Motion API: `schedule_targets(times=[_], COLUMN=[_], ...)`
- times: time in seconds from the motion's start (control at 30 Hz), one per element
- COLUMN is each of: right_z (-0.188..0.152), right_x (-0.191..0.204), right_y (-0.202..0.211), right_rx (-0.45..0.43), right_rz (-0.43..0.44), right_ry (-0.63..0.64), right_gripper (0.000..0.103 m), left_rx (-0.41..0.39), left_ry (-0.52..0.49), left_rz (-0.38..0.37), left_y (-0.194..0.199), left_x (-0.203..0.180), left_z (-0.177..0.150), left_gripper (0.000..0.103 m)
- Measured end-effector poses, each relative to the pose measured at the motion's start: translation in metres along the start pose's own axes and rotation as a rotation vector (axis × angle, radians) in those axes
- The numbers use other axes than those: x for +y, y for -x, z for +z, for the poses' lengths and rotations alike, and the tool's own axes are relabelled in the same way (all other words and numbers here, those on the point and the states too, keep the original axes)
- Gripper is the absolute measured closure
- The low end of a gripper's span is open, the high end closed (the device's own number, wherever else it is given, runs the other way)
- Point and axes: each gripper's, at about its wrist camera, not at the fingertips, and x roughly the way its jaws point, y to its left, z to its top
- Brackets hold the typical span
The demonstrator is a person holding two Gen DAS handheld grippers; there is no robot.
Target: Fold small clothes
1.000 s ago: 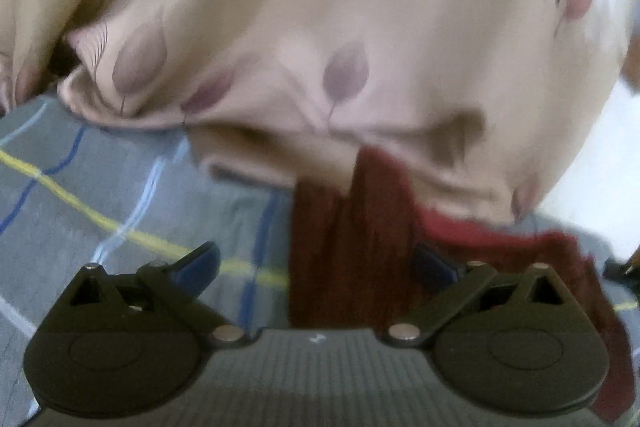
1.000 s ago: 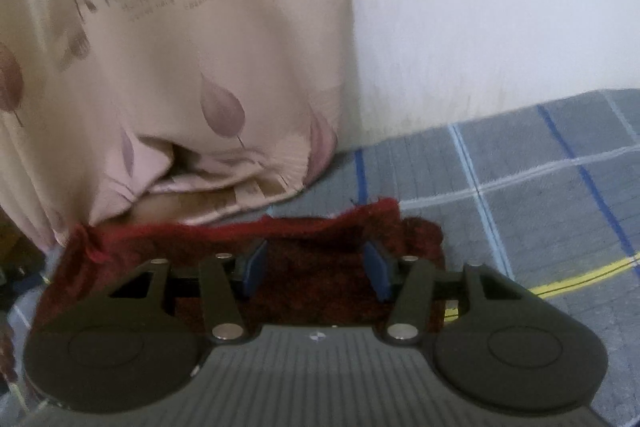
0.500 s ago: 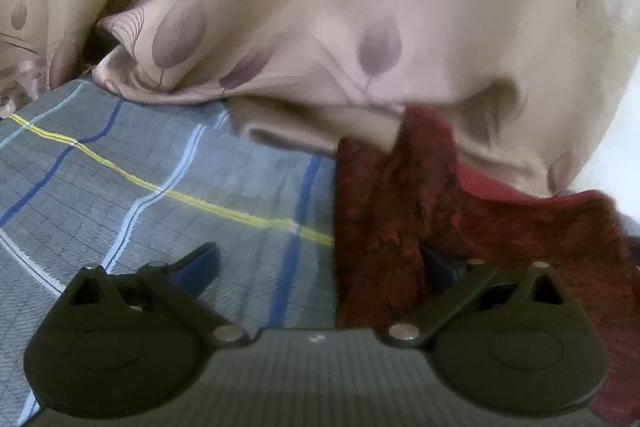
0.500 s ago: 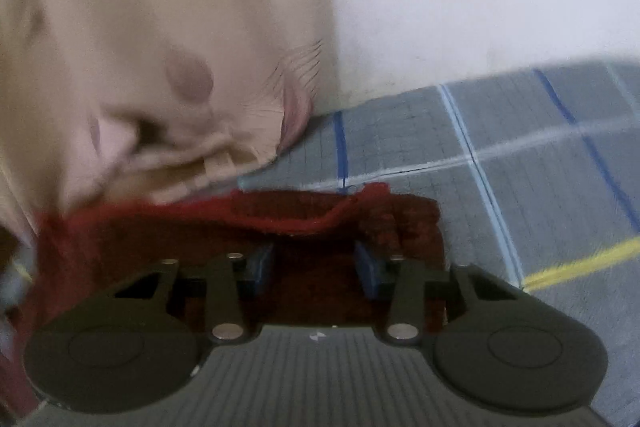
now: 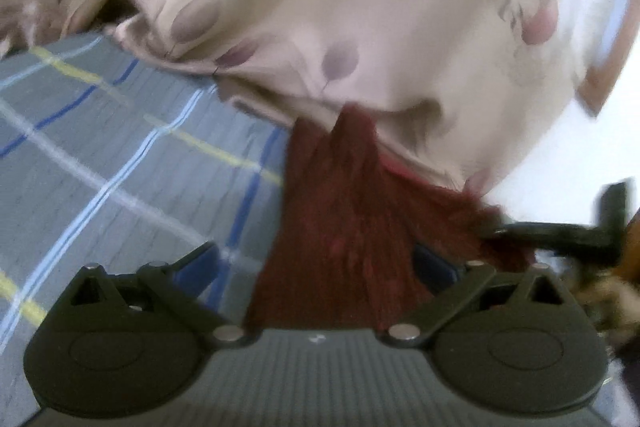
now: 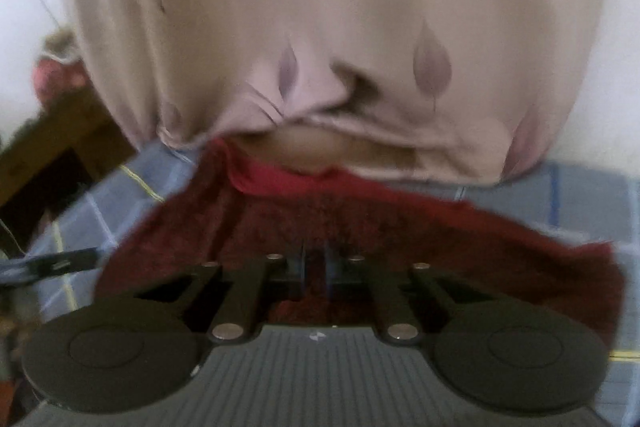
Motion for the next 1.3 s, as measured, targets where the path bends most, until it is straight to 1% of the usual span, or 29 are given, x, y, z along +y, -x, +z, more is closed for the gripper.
schedule_targets(times=[0.03, 0.07, 0.1, 0.13, 0.23, 0.27, 0.3, 0.33, 0.37, 0.4, 0.43, 0.47, 0.53, 0.6, 0.63, 0.67, 0.7, 0.73, 0.77, 0.8, 0.87, 0.9, 0.93, 0.97, 1.0, 1.1, 1.13, 1.2, 1.3], right_z=[0.001, 0.0, -0.002, -0.004, -0.006, -0.007, -0.009, -0.01, -0.011, -0.012, -0.012, -0.016, -0.02, -0.029, -0.035, -0.04, -0.047, -0.055, -0.059, -0.062, -0.07, -0.077, -0.086, -0.096, -0.108, -0.141, -0.15, -0.163, -0.17], right_x=[-0.006, -0.009, -0.016, -0.025, -0.033, -0.033, -0.034, -0.036, -0.039, -0.041, -0.041, -0.038, -0.034, -0.029, -0.032, -0.037, -0.043, -0.048, -0.049, -0.048, -0.041, -0.034, -0.026, -0.016, -0.003, 0.027, 0.03, 0.035, 0.041], right_y=[-0.017, -0.03, -0.042, -0.049, -0.044, -0.037, -0.024, -0.011, 0.003, 0.014, 0.024, 0.039, 0.056, 0.063, 0.06, 0.052, 0.043, 0.042, 0.05, 0.064, 0.092, 0.105, 0.115, 0.123, 0.131, 0.135, 0.135, 0.135, 0.134], right_rx=[0.026, 0.043, 0.051, 0.055, 0.017, -0.008, -0.051, -0.092, -0.128, -0.156, -0.184, -0.212, -0.226, -0.214, -0.181, -0.108, -0.026, 0.003, -0.038, -0.094, -0.21, -0.254, -0.278, -0.294, -0.308, -0.298, -0.292, -0.28, -0.281], right_rz=[-0.033, -0.066, -0.113, -0.133, -0.091, -0.063, -0.014, 0.031, 0.067, 0.095, 0.108, 0.104, 0.051, -0.066, -0.116, -0.164, -0.199, -0.223, -0.22, -0.211, -0.17, -0.147, -0.132, -0.135, -0.156, -0.263, -0.282, -0.293, -0.349], right_ry=[-0.036, -0.07, -0.106, -0.146, -0.265, -0.283, -0.303, -0.329, -0.359, -0.382, -0.392, -0.376, -0.311, -0.226, -0.204, -0.193, -0.192, -0.195, -0.207, -0.239, -0.274, -0.28, -0.277, -0.258, -0.22, -0.106, -0.095, -0.094, -0.07], right_gripper=[0.095, 0.103, 0.103, 0.103, 0.103, 0.099, 0.086, 0.083, 0.08, 0.081, 0.081, 0.08, 0.08, 0.08, 0.08, 0.08, 0.086, 0.087, 0.085, 0.08, 0.08, 0.08, 0.08, 0.079, 0.076, 0.073, 0.073, 0.073, 0.073], left_rx=[0.009, 0.014, 0.017, 0.015, -0.002, -0.005, -0.007, -0.007, -0.006, -0.008, -0.01, -0.009, -0.003, 0.01, 0.024, 0.033, 0.031, 0.019, 0.008, 0.0, -0.012, -0.013, -0.016, -0.015, -0.004, 0.017, 0.015, 0.021, 0.023], left_ry=[0.021, 0.032, 0.031, 0.016, -0.056, -0.074, -0.088, -0.098, -0.105, -0.109, -0.118, -0.13, -0.158, -0.184, -0.202, -0.217, -0.234, -0.258, -0.287, -0.316, -0.36, -0.382, -0.397, -0.403, -0.4, -0.396, -0.411, -0.44, -0.486], left_rz=[-0.008, -0.012, -0.013, -0.014, -0.031, -0.047, -0.064, -0.08, -0.096, -0.113, -0.131, -0.147, -0.165, -0.181, -0.188, -0.18, -0.165, -0.157, -0.156, -0.15, -0.094, -0.075, -0.071, -0.063, -0.053, -0.036, -0.012, 0.023, 0.064], left_y=[0.003, 0.005, 0.007, 0.01, 0.016, 0.017, 0.018, 0.019, 0.02, 0.021, 0.024, 0.026, 0.029, 0.032, 0.033, 0.033, 0.035, 0.039, 0.042, 0.045, 0.048, 0.047, 0.047, 0.044, 0.041, 0.034, 0.032, 0.028, 0.022], left_x=[0.002, 0.004, 0.004, 0.003, -0.004, -0.006, -0.008, -0.01, -0.011, -0.012, -0.013, -0.015, -0.02, -0.025, -0.028, -0.031, -0.035, -0.038, -0.041, -0.044, -0.049, -0.051, -0.052, -0.052, -0.051, -0.052, -0.055, -0.06, -0.068], left_z=[-0.001, -0.001, -0.001, -0.001, 0.001, 0.001, 0.001, 0.001, 0.001, 0.001, 0.0, -0.001, -0.002, -0.005, -0.007, -0.008, -0.009, -0.01, -0.012, -0.013, -0.014, -0.014, -0.014, -0.013, -0.012, -0.01, -0.01, -0.011, -0.013], left_gripper=[0.0, 0.0, 0.0, 0.0, 0.0, 0.0, 0.0, 0.0, 0.0, 0.0, 0.0, 0.0, 0.0, 0.0, 0.0, 0.0, 0.0, 0.0, 0.0, 0.0, 0.0, 0.0, 0.0, 0.0, 0.0, 0.0, 0.0, 0.0, 0.0])
